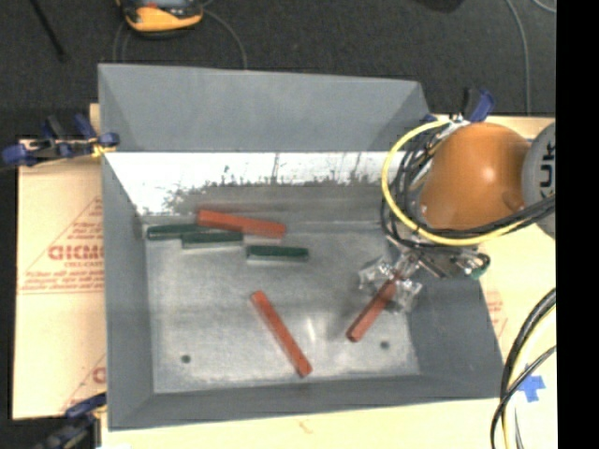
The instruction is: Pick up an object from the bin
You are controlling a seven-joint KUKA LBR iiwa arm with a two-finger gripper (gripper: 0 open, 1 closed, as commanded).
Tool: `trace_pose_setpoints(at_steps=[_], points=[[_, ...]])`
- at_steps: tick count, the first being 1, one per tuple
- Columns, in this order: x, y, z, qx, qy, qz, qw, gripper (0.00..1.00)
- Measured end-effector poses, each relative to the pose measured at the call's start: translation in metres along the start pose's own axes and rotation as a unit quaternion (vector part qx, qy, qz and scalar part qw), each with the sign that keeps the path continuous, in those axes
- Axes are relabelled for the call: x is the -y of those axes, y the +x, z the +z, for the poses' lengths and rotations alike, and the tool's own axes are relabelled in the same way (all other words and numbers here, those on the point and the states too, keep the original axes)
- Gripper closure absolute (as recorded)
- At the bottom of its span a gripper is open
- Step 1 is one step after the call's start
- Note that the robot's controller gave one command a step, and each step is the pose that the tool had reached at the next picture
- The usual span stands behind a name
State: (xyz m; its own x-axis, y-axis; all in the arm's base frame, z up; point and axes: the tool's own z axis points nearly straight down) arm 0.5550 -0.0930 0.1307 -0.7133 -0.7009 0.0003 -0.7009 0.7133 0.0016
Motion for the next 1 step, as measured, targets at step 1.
trace_pose_setpoints(at_steps=[1], points=[[0.0015,-0.0009,-0.0149,0.0018,0.003,0.0,1.0,1.0]])
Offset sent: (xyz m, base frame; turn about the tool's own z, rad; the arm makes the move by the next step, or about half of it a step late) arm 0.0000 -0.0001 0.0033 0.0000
